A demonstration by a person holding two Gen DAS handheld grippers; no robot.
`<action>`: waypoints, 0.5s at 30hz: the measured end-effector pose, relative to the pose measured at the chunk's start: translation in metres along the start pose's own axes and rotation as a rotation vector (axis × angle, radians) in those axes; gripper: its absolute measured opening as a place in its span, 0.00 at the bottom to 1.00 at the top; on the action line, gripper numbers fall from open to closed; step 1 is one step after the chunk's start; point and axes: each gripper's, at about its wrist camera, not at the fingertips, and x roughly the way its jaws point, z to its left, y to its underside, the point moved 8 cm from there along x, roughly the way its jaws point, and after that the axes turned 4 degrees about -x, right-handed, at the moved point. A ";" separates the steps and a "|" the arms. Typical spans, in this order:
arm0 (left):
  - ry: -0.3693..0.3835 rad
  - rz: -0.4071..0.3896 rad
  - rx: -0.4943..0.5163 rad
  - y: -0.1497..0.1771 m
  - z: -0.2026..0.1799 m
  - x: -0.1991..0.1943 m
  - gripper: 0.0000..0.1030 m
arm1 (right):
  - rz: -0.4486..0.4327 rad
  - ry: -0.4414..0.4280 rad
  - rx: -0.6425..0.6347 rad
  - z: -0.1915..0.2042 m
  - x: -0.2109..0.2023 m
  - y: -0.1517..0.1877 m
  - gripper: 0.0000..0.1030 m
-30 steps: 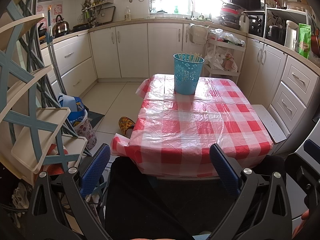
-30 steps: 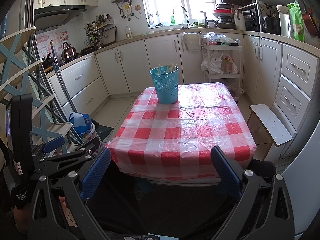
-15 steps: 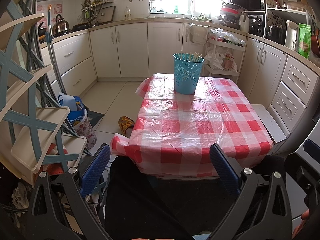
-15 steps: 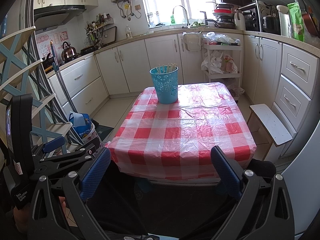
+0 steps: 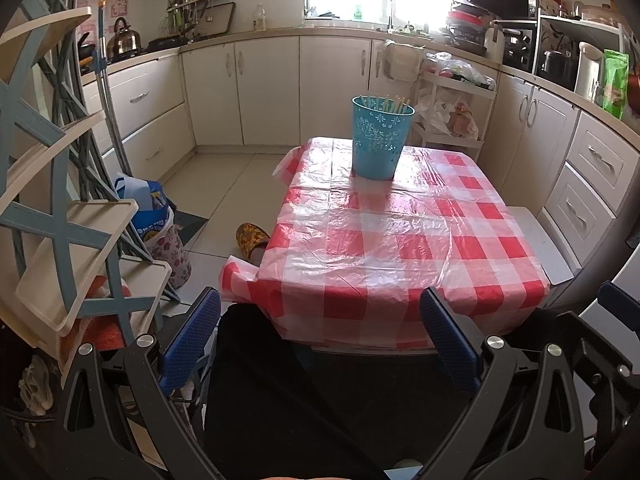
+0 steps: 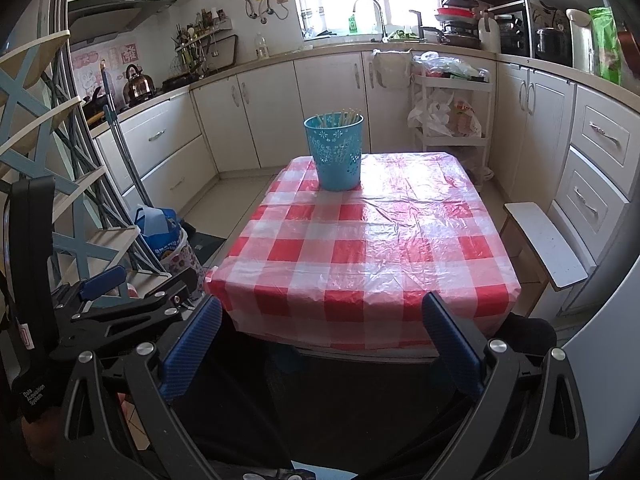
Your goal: Organize utensils
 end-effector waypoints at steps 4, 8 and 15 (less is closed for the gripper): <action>0.002 0.041 -0.021 0.003 0.009 0.022 0.93 | 0.050 0.004 -0.025 0.006 0.021 0.002 0.93; -0.009 0.071 -0.040 0.006 0.015 0.038 0.93 | 0.093 0.002 -0.048 0.011 0.041 0.003 0.93; -0.012 0.125 -0.046 0.004 0.013 0.068 0.93 | 0.143 0.005 -0.042 0.002 0.066 0.002 0.93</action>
